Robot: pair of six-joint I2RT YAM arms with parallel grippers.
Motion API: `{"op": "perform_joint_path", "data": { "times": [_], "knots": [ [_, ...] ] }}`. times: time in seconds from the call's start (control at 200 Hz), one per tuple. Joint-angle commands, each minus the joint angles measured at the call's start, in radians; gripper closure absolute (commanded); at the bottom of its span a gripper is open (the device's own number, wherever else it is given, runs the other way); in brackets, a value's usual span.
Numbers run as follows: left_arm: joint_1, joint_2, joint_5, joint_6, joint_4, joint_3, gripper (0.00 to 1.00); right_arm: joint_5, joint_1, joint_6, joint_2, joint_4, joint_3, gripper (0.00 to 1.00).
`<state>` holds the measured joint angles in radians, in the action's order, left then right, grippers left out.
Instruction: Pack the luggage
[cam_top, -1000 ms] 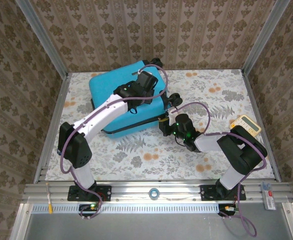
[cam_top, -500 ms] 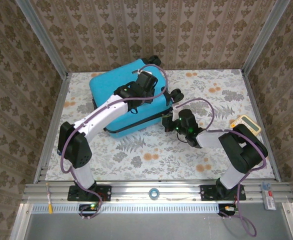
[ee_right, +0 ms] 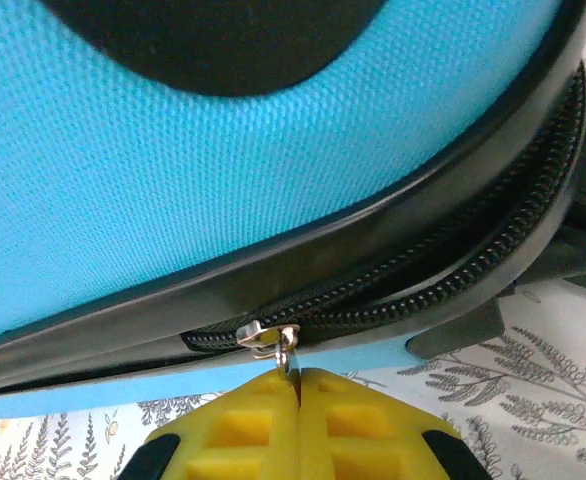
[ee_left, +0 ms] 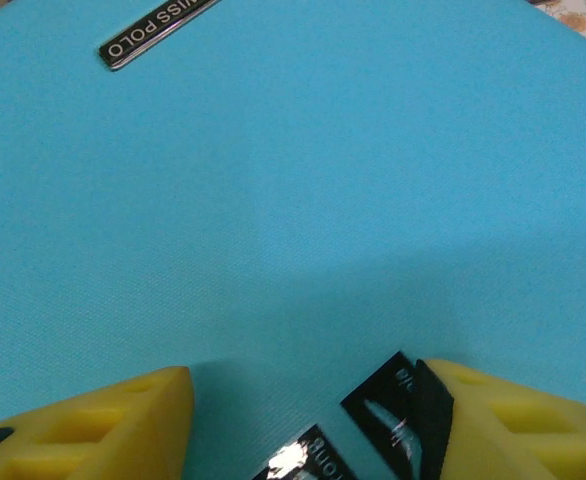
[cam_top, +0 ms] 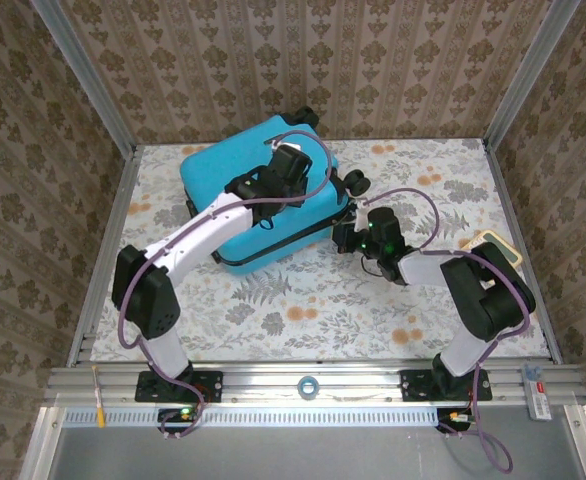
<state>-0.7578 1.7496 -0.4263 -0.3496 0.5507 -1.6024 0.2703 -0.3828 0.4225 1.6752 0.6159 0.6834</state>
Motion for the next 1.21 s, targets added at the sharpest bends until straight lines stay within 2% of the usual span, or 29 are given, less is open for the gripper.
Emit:
{"op": "perform_joint_path", "data": {
  "times": [0.0, 0.17, 0.285, 0.4, 0.535, 0.745, 0.825, 0.88, 0.965, 1.03, 1.115, 1.2],
  "knots": [
    [0.021, -0.016, 0.003, -0.005, 0.132, 0.050, 0.39, -0.036, 0.050, -0.011, 0.025, -0.031, 0.034, 1.00],
    [0.043, -0.020, 0.039, 0.055, 0.108, 0.067, 0.39, 0.022, 0.011, -0.084, 0.022, -0.038, 0.029, 1.00],
    [0.091, -0.059, 0.184, 0.170, 0.012, 0.135, 0.40, 0.009, -0.021, -0.109, 0.017, -0.058, 0.027, 1.00],
    [0.156, -0.085, 0.314, 0.204, 0.012, 0.166, 0.42, 0.010, -0.055, -0.107, 0.010, -0.044, 0.019, 1.00],
    [0.187, -0.121, 0.327, 0.218, 0.024, 0.204, 0.42, -0.025, -0.070, -0.104, 0.010, -0.035, 0.016, 1.00],
    [0.222, -0.106, 0.345, 0.205, 0.022, 0.224, 0.42, -0.038, 0.064, -0.065, 0.054, -0.057, 0.059, 1.00],
    [0.231, -0.098, 0.344, 0.209, 0.014, 0.236, 0.44, 0.013, 0.104, -0.075, 0.065, -0.066, 0.077, 1.00],
    [0.237, -0.097, 0.342, 0.215, 0.006, 0.246, 0.44, 0.093, 0.117, -0.108, 0.082, -0.074, 0.099, 1.00],
    [0.248, -0.093, 0.347, 0.225, -0.001, 0.249, 0.44, 0.195, 0.120, -0.157, 0.112, -0.092, 0.136, 1.00],
    [0.257, -0.093, 0.351, 0.237, 0.000, 0.248, 0.45, 0.257, 0.117, -0.147, 0.136, -0.040, 0.133, 1.00],
    [0.261, -0.097, 0.376, 0.258, 0.002, 0.226, 0.45, 0.289, 0.106, -0.123, 0.151, 0.033, 0.111, 1.00],
    [0.248, -0.109, 0.416, 0.294, -0.003, 0.180, 0.45, 0.269, 0.084, -0.140, 0.143, 0.024, 0.103, 1.00]
  ]
}}
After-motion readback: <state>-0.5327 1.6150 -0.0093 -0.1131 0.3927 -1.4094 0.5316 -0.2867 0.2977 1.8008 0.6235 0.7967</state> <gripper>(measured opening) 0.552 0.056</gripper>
